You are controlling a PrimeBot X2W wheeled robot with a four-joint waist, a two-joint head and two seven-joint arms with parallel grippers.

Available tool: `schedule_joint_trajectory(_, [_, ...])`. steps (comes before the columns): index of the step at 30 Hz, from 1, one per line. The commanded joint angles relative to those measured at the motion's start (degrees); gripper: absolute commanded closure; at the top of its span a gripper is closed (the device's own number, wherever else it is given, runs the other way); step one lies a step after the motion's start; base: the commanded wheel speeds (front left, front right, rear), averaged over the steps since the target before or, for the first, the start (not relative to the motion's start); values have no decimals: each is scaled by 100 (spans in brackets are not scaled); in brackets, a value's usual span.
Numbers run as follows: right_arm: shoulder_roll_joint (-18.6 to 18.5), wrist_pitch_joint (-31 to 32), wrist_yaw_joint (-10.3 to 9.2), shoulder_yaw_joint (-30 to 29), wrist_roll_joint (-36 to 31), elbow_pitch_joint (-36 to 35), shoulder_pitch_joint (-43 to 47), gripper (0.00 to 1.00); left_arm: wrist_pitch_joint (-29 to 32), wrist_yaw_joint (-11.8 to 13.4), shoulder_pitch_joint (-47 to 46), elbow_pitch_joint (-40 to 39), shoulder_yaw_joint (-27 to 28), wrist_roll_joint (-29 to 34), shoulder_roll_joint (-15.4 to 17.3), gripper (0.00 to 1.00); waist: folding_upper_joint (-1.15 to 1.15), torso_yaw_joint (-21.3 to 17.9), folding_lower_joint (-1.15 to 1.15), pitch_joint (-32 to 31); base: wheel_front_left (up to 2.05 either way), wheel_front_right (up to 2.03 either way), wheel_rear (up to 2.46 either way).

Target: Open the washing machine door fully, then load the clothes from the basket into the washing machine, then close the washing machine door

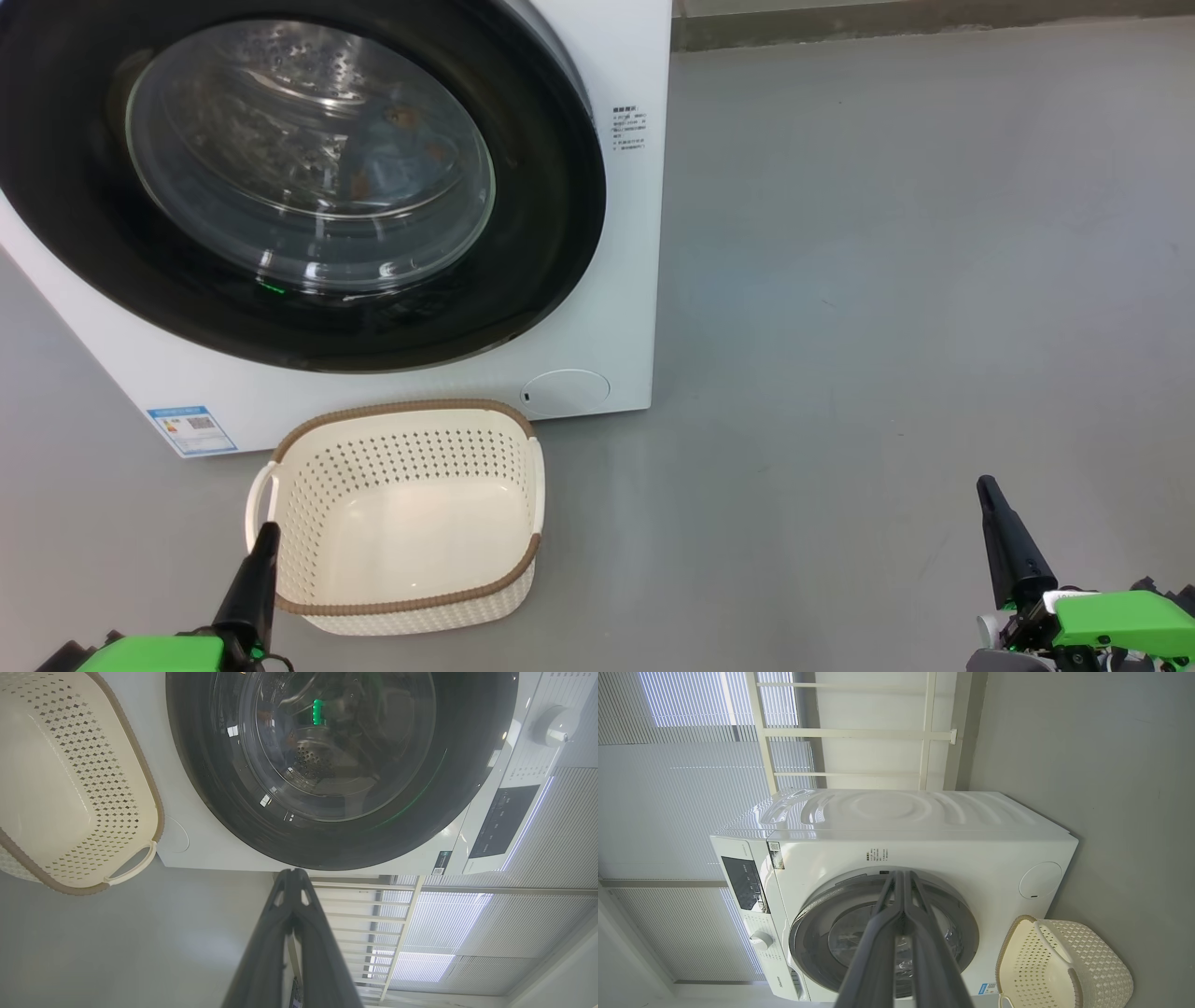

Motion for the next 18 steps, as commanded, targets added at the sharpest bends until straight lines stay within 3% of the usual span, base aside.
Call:
schedule_joint_trajectory(1, [-20, 35, -6, 129, -17, -141, -228, 100, 25, -17, -234, -103, 198, -15, 64, 100, 0, 0, 0, 0, 0, 0, 0])
schedule_joint_trajectory(18, [-15, 41, -6, 122, -22, -140, -228, 100, 31, -17, -235, -103, 205, -10, 59, 100, 0, 0, 0, 0, 0, 0, 0])
